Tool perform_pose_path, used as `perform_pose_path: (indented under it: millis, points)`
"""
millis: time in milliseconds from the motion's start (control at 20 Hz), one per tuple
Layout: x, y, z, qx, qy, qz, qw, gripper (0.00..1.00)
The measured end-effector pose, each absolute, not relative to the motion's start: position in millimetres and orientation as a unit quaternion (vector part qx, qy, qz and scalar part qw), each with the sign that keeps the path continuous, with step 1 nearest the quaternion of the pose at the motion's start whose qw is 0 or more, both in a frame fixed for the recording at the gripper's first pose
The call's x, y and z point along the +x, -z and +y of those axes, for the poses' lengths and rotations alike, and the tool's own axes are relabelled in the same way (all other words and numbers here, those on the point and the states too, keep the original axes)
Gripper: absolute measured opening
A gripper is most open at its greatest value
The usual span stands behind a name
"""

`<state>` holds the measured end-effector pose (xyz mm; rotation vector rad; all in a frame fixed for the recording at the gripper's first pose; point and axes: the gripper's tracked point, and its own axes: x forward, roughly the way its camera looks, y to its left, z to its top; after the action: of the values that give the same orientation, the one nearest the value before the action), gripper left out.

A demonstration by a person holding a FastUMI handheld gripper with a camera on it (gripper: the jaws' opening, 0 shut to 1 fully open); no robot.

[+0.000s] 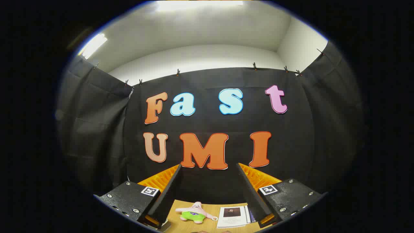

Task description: Open the storage box then place both shoes into the box .Put the left shoe in first, then the right shoe, with the right side of both shoes facing outward in a uniform manner.

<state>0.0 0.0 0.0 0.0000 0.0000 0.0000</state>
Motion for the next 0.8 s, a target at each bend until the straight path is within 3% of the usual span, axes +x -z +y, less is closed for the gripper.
perform_pose_path:
  millis: [500, 800]
  points:
    - [2.7, 8.5, 15.7, -0.001, -0.019, 0.011, 1.000, 0.97]
    - [7.1, 42.8, 27.4, 0.024, -0.044, 0.071, 0.996, 0.97]
